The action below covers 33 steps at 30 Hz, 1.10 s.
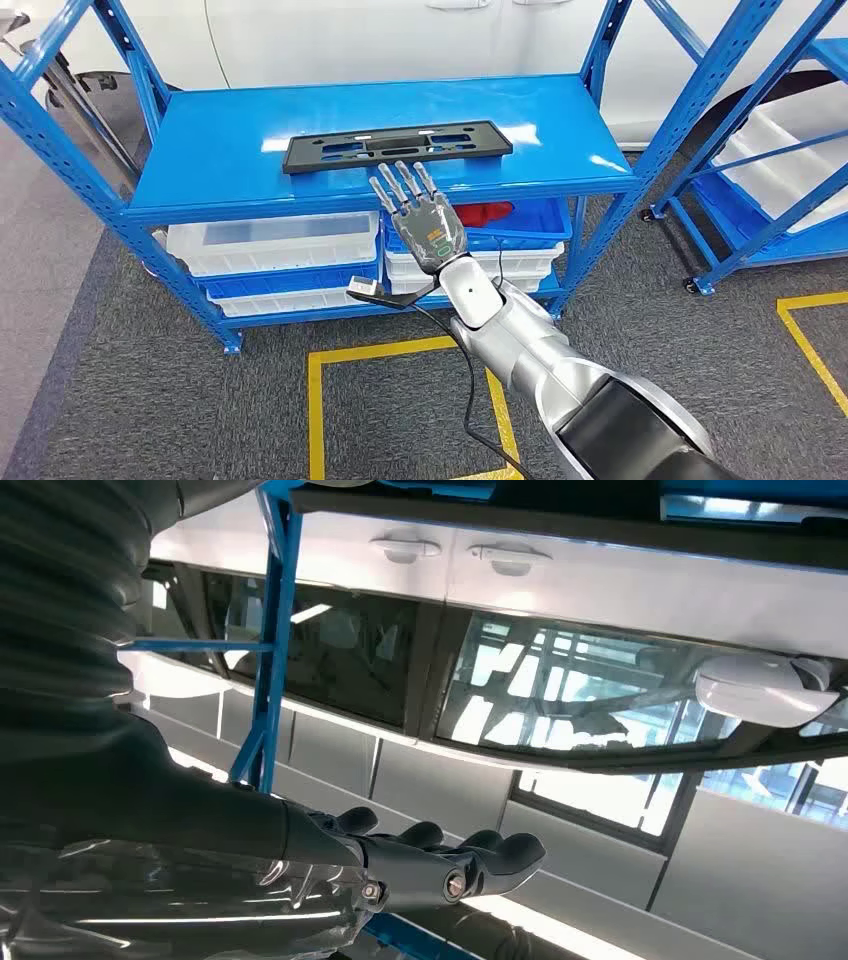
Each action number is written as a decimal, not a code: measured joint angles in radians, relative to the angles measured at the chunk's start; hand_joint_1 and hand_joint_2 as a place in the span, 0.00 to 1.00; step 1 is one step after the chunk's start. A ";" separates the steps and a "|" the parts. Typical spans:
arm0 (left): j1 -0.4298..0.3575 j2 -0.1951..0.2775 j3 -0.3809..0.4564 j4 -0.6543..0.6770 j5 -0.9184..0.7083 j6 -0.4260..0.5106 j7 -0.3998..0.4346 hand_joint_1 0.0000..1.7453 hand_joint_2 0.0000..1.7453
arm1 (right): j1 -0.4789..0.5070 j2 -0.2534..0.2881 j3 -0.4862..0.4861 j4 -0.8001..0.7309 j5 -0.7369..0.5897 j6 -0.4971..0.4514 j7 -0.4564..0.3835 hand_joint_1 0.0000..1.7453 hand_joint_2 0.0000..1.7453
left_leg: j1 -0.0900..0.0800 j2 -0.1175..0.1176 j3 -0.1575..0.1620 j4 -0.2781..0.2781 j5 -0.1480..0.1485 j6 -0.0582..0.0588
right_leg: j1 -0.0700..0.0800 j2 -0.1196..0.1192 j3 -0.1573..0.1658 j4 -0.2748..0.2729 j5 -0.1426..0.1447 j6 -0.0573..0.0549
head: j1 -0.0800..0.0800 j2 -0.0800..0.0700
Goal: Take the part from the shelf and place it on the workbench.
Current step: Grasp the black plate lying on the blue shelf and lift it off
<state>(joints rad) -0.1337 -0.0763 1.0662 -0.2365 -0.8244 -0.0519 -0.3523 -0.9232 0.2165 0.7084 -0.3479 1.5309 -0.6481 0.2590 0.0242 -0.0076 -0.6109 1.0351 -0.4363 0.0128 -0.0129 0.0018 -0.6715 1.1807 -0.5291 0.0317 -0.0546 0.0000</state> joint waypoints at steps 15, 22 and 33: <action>-0.002 -0.002 0.000 0.004 -0.002 0.002 0.000 0.00 0.00 | -0.004 0.000 0.001 0.031 -0.005 0.002 -0.021 0.00 1.00 | -0.018 0.003 0.002 0.048 -0.056 -0.020 | 0.017 -0.004 0.064 -0.193 0.123 -0.061 | 0.000 0.000; 0.001 0.002 0.000 0.004 -0.002 0.002 0.000 0.00 0.00 | 0.003 0.005 0.000 0.038 -0.003 0.002 -0.027 0.00 1.00 | -0.002 0.004 -0.106 0.205 -0.062 -0.047 | 0.009 -0.002 0.095 -0.191 0.097 -0.055 | 0.000 0.000; -0.008 0.003 -0.001 0.006 -0.003 0.000 0.002 0.00 0.00 | -0.001 0.013 -0.003 0.040 0.003 0.002 -0.037 0.00 1.00 | -0.001 0.002 -0.003 -0.003 0.005 0.005 | 0.006 -0.001 0.003 0.027 -0.022 -0.006 | 0.001 0.000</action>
<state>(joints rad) -0.1418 -0.0736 1.0655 -0.2304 -0.8270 -0.0517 -0.3498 -0.9237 0.2296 0.7053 -0.3080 1.5337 -0.6465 0.2216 0.0235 -0.0054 -0.6142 1.0322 -0.4318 0.0173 -0.0066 0.0012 -0.6683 1.2074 -0.5512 0.0259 -0.0538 0.0000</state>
